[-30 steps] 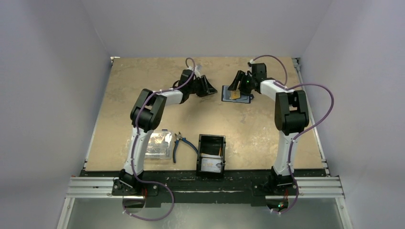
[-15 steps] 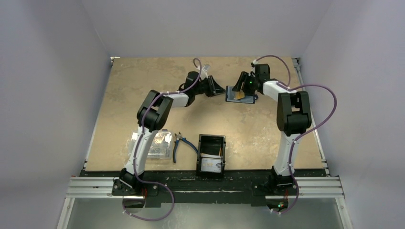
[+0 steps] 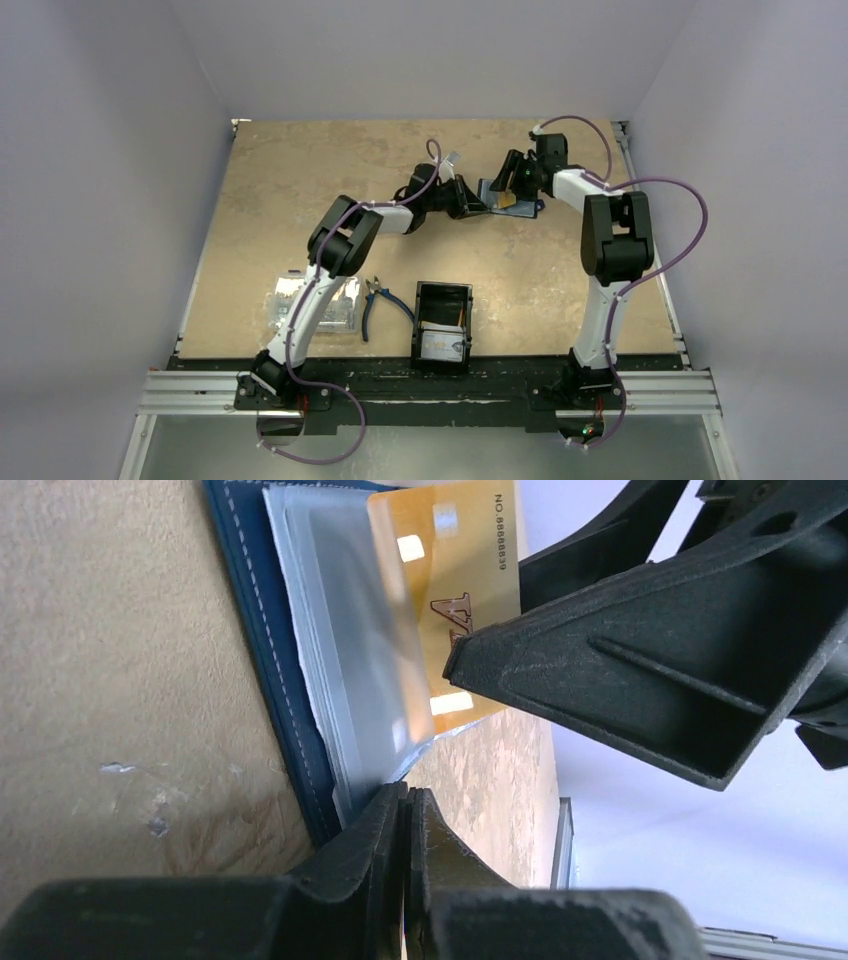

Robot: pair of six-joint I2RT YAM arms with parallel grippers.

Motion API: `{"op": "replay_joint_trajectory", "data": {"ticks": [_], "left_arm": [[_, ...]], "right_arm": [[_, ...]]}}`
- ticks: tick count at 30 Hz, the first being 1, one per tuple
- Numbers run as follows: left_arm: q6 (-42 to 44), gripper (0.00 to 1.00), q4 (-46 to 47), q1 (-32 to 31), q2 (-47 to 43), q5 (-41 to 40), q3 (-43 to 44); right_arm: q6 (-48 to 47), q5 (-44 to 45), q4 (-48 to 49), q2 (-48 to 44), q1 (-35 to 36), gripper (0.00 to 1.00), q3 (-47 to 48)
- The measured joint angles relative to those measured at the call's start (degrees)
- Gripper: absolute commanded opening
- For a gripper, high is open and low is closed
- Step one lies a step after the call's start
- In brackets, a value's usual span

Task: Put the credit cards into the card holder
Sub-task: Insert the credit card into the card holder.

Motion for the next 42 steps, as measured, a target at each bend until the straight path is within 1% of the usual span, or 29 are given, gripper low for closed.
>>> {"op": "replay_joint_trajectory", "data": {"ticks": [3,9,17,19,21,26,31,33,36,39,42], "left_arm": [[0.59,0.0,-2.19,-0.22,0.0,-1.09,0.81],[0.63,0.0,-3.02,-0.2,-0.07,-1.64,0.92],[0.68,0.0,-3.61,-0.2,-0.11,-1.66,1.11],[0.7,0.0,-3.82,-0.2,-0.11,-1.62,1.25],[1.03,0.0,-4.11,-0.2,-0.11,-1.55,1.42],[1.29,0.0,-4.22,-0.2,-0.11,-1.44,1.49],[1.6,0.0,-4.44,-0.2,-0.11,-1.36,1.64],[1.7,0.0,-4.66,-0.2,-0.11,-1.33,1.73],[1.73,0.0,-4.7,-0.2,-0.11,-1.31,1.75],[1.73,0.0,-4.7,-0.2,-0.11,-1.29,1.75],[1.77,0.0,-4.74,-0.2,-0.11,-1.31,1.75]], "right_arm": [[-0.35,1.22,-0.61,-0.37,0.0,0.64,0.0],[-1.4,3.87,-3.02,-2.03,-0.07,0.65,0.0],[-1.6,3.72,-3.54,-2.19,-0.9,0.65,-0.02],[-1.57,3.72,-3.52,-2.47,-1.36,0.63,-0.24],[-1.46,3.56,-3.34,-3.06,-1.9,0.59,-1.07],[-0.7,1.99,-2.95,-4.26,-3.45,0.43,-3.39],[0.02,0.68,-2.05,-4.26,-4.24,0.35,-4.44],[0.26,0.48,-1.77,-4.26,-4.28,0.26,-4.68],[0.61,-0.55,-1.36,-4.26,-4.44,0.18,-5.07],[1.25,-1.51,-0.17,-4.26,-4.5,0.12,-5.81],[1.88,-2.91,0.85,-4.26,-5.05,0.09,-6.16]]}}
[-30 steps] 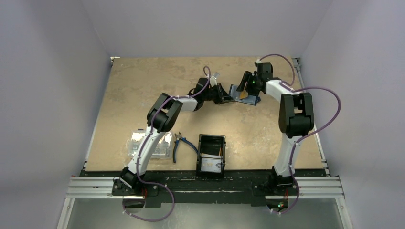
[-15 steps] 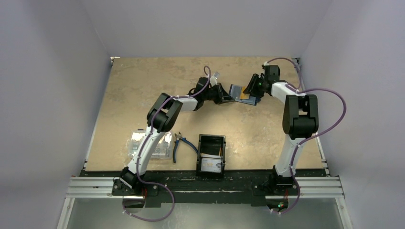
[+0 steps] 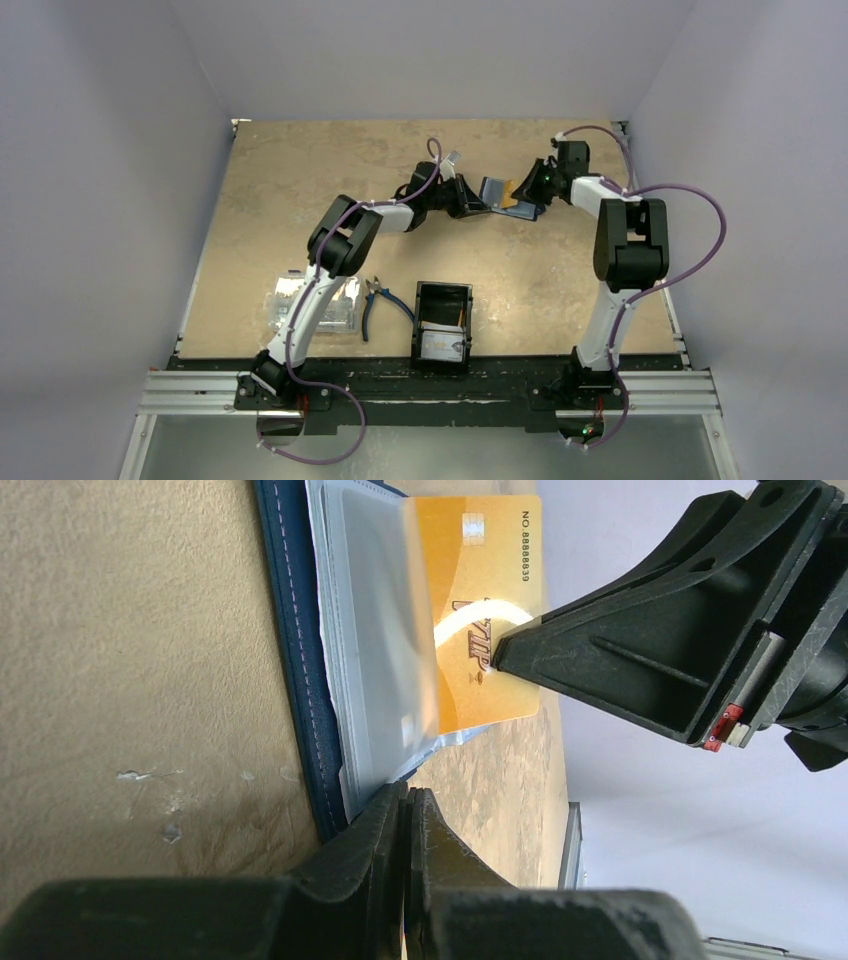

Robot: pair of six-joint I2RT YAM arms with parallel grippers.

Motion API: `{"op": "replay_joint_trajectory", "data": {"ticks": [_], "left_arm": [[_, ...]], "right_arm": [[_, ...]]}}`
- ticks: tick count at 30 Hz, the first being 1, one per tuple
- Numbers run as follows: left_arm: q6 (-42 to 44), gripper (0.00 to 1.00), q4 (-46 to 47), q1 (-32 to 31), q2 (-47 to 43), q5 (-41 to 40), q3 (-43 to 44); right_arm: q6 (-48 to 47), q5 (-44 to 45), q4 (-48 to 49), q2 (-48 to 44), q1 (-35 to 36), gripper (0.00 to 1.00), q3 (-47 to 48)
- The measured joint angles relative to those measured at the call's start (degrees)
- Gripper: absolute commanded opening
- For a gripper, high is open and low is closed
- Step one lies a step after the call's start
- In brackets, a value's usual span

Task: Put the credit cards into the card holder
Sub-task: Insert the credit card into the card holder.

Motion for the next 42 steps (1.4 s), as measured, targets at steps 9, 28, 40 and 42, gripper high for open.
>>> {"op": "replay_joint_trajectory", "data": {"ticks": [9,28,40,42], "left_arm": [[0.42,0.0,-0.44,0.02,-0.17,0.0,0.0],[0.9,0.0,-0.85,0.13,-0.33,0.15,0.0],[1.2,0.0,-0.85,0.24,-0.35,0.35,0.0],[1.2,0.0,-0.85,0.24,-0.35,0.35,0.0]], "right_arm": [[2.01,-4.02,2.43,0.0,-1.51,0.06,-1.84],[4.13,-14.88,7.28,4.98,-3.08,0.09,-1.36],[3.34,-16.04,5.16,6.01,-2.4,0.44,1.4],[2.29,-14.34,3.39,5.49,-2.03,0.45,2.08]]}}
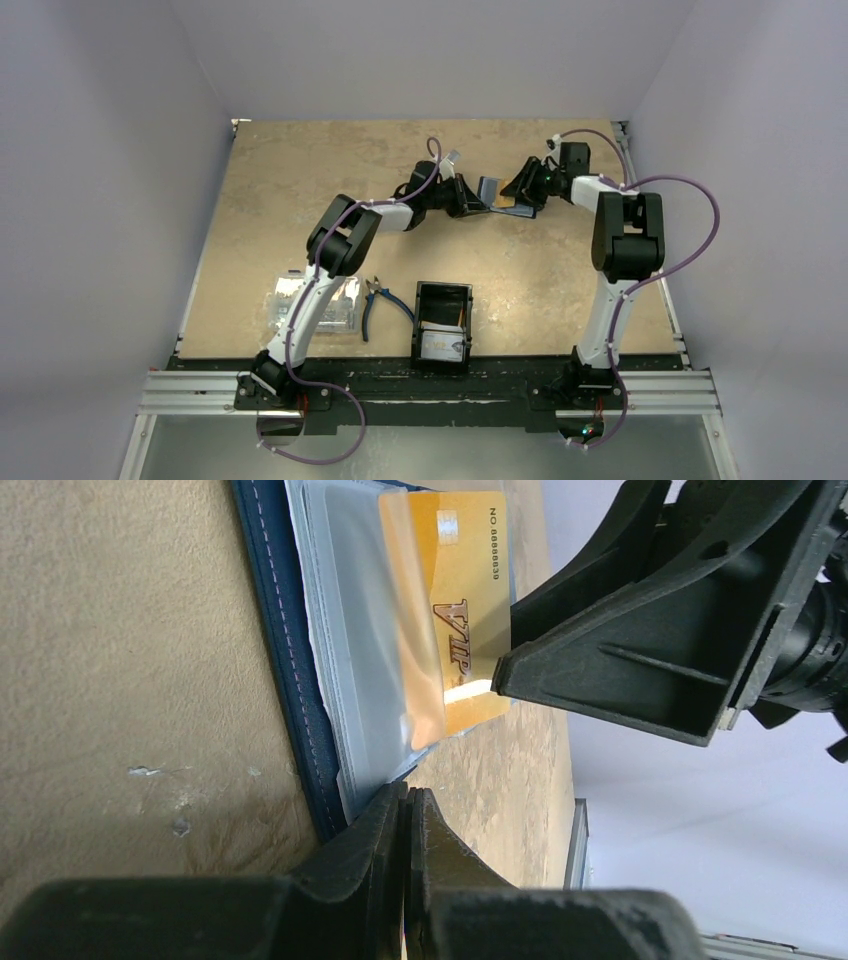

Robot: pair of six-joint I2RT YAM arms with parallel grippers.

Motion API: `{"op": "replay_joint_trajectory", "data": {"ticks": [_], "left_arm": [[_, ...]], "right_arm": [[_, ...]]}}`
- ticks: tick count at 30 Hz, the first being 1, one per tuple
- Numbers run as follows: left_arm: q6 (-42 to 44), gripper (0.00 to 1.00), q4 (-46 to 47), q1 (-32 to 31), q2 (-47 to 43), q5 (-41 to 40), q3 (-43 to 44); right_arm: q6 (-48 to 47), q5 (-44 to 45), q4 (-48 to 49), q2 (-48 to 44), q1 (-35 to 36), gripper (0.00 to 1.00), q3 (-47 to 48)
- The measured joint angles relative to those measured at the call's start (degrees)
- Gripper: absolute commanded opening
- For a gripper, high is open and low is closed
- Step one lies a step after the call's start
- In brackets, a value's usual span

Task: Put the credit cards into the card holder
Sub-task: Insert the credit card into the card holder.

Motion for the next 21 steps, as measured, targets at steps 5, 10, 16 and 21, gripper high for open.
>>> {"op": "replay_joint_trajectory", "data": {"ticks": [5,10,16,21], "left_arm": [[0.0,0.0,0.02,0.0,0.0,0.0,0.0],[0.0,0.0,0.02,0.0,0.0,0.0,0.0],[0.0,0.0,0.02,0.0,0.0,0.0,0.0],[0.0,0.0,0.02,0.0,0.0,0.0,0.0]], "right_arm": [[-2.43,4.31,-3.67,-1.79,0.68,0.46,0.59],[-4.11,7.34,-6.67,-3.04,0.68,0.51,1.03],[-6.03,9.25,-9.25,-3.08,0.68,0.51,2.73],[-6.56,9.38,-9.44,-3.08,0.68,0.5,2.78]]}}
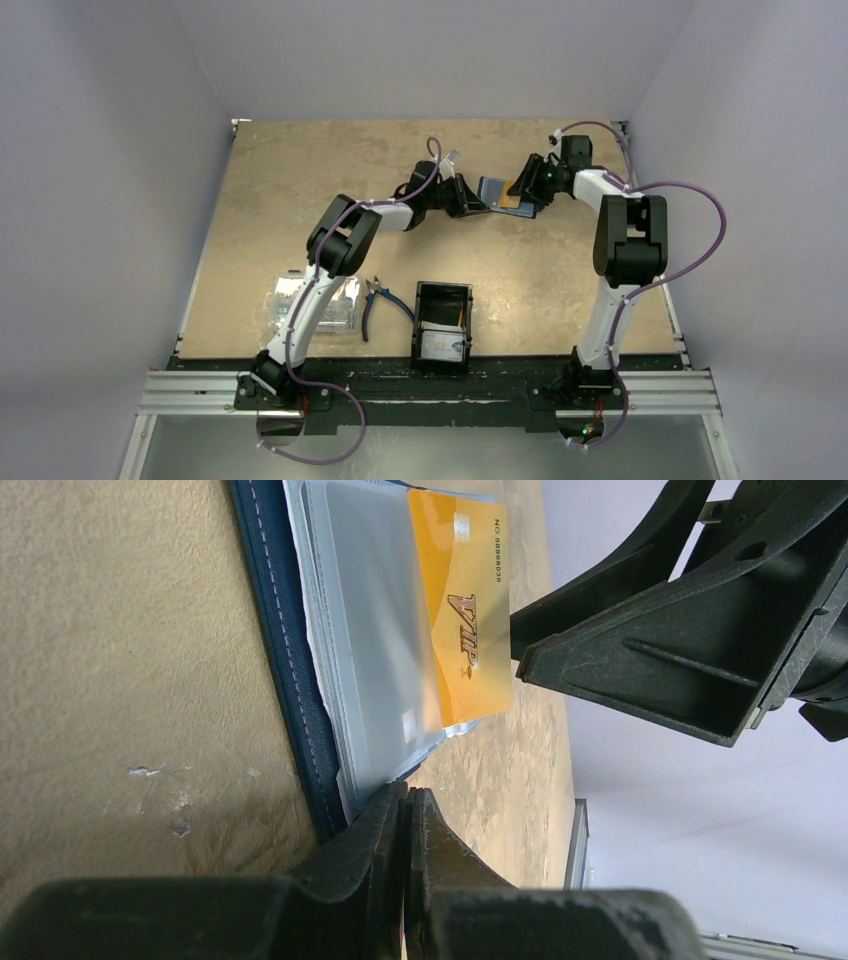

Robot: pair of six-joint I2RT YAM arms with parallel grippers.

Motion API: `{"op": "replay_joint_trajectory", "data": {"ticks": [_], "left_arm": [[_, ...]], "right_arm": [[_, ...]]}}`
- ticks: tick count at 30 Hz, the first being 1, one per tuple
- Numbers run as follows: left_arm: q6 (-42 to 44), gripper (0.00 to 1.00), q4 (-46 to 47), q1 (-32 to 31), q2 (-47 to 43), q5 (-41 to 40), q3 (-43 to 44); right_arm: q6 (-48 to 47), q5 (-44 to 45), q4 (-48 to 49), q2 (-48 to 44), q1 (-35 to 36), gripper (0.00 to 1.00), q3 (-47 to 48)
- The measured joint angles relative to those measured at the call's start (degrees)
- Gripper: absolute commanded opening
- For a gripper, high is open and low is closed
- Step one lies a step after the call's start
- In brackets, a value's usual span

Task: Put the credit cards into the card holder
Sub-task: Insert the credit card into the card holder.

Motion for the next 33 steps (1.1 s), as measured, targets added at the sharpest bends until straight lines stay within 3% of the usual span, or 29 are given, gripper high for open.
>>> {"op": "replay_joint_trajectory", "data": {"ticks": [6,13,23,29,33], "left_arm": [[0.0,0.0,0.02,0.0,0.0,0.0,0.0],[0.02,0.0,0.02,0.0,0.0,0.0,0.0],[0.07,0.0,-0.5,0.0,0.0,0.17,0.35],[0.09,0.0,-1.68,0.02,0.0,0.28,0.9],[0.11,0.0,-1.9,0.02,0.0,0.35,1.01]], "right_arm": [[-0.02,0.76,-0.17,-0.04,0.0,0.44,0.0],[-0.81,2.14,-1.07,-0.02,0.0,0.26,0.02],[-1.22,2.56,-2.16,0.35,0.2,0.12,0.09],[-1.4,0.0,-2.25,1.84,0.39,0.11,1.36],[-1.33,-2.45,-2.32,3.19,0.37,0.17,2.54]]}}
